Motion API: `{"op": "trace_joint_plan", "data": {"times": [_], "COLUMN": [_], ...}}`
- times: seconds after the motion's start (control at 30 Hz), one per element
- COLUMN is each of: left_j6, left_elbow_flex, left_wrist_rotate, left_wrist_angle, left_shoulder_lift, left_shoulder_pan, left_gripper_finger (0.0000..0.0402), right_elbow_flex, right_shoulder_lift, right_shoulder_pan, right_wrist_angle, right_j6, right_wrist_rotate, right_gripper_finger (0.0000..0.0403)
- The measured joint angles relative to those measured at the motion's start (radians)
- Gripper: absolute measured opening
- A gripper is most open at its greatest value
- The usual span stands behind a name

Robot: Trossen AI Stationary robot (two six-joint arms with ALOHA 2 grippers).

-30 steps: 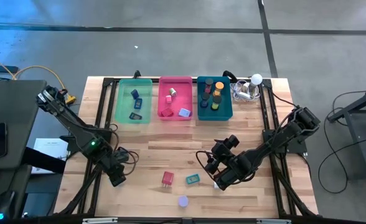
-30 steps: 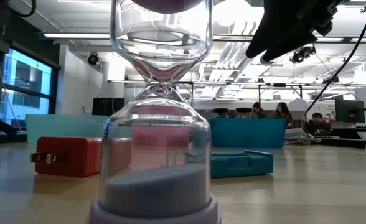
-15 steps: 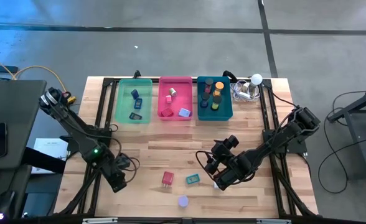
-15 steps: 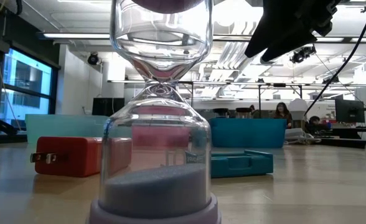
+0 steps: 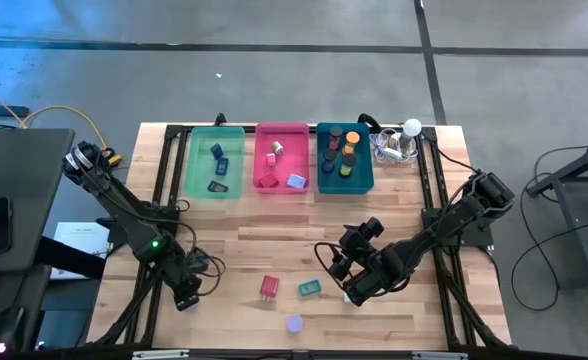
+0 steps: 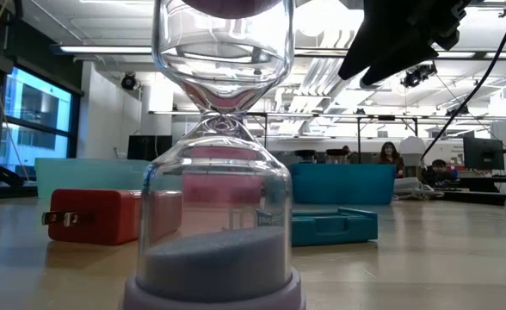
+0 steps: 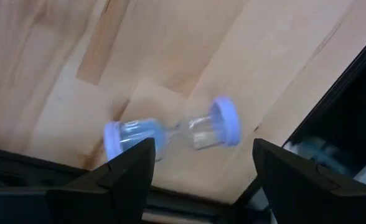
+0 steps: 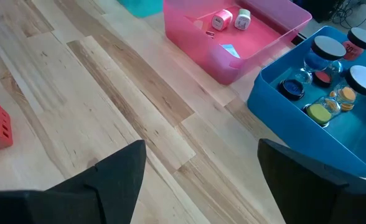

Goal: Pick & Place Office items
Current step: Put the top purple hourglass into the blue bin

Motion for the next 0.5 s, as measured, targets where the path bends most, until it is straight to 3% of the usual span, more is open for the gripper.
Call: {"op": "trace_joint_plan", "data": {"times": [0.2, 0.5], "left_j6": [0.232, 0.517], "left_elbow_flex": [0.0, 0.0], "left_wrist_rotate": [0.044, -0.135], "left_wrist_angle": [-0.102, -0.143], "left_shoulder_lift": [0.0, 0.012], "left_shoulder_pan": [-0.007, -0.081], "left_gripper_finger": [0.0261, 0.0261], "right_elbow_flex": [0.0, 0.0], "right_shoulder_lift": [0.0, 0.0], "right_shoulder_pan": [0.0, -0.017], "right_wrist_angle": [0.0, 0.002], "right_j6": [0.0, 0.0], "right_wrist_rotate": [0.0, -0.002], "right_gripper_finger": [0.0298, 0.0298]}}
